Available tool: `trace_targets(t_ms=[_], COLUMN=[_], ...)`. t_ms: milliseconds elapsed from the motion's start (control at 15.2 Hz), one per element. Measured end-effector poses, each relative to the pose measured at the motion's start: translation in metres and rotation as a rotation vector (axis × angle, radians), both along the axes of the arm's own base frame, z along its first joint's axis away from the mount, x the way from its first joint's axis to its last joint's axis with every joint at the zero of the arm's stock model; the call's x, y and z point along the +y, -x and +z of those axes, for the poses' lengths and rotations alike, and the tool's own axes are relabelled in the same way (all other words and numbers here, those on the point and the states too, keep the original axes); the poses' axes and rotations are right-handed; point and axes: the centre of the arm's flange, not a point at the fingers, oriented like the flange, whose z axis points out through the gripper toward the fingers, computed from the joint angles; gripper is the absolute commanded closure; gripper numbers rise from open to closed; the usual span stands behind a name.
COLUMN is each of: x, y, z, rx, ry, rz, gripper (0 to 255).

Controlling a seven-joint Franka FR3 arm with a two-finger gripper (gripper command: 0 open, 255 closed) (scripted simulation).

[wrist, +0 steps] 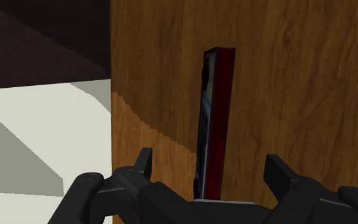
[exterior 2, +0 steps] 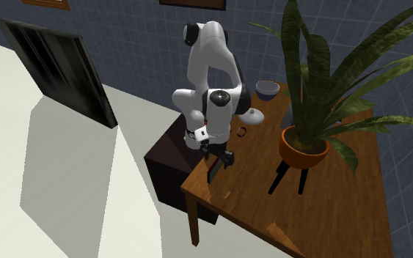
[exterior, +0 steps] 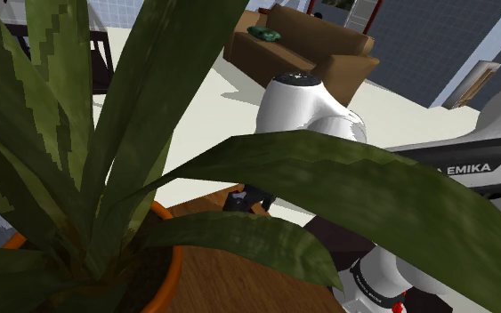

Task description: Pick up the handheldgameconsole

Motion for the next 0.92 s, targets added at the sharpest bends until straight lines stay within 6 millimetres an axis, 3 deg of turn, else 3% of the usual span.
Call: trace_targets(t_ms=[198, 264, 924], x=[0.001, 0.001, 0.001], y=[0.001, 0.001, 0.000], z=[-0.016, -0.017, -0.019], rx=[0.000, 0.000, -0.002], ry=[0.000, 0.000, 0.000], rz=[0.000, 0.000, 0.000], gripper=[0, 255, 255])
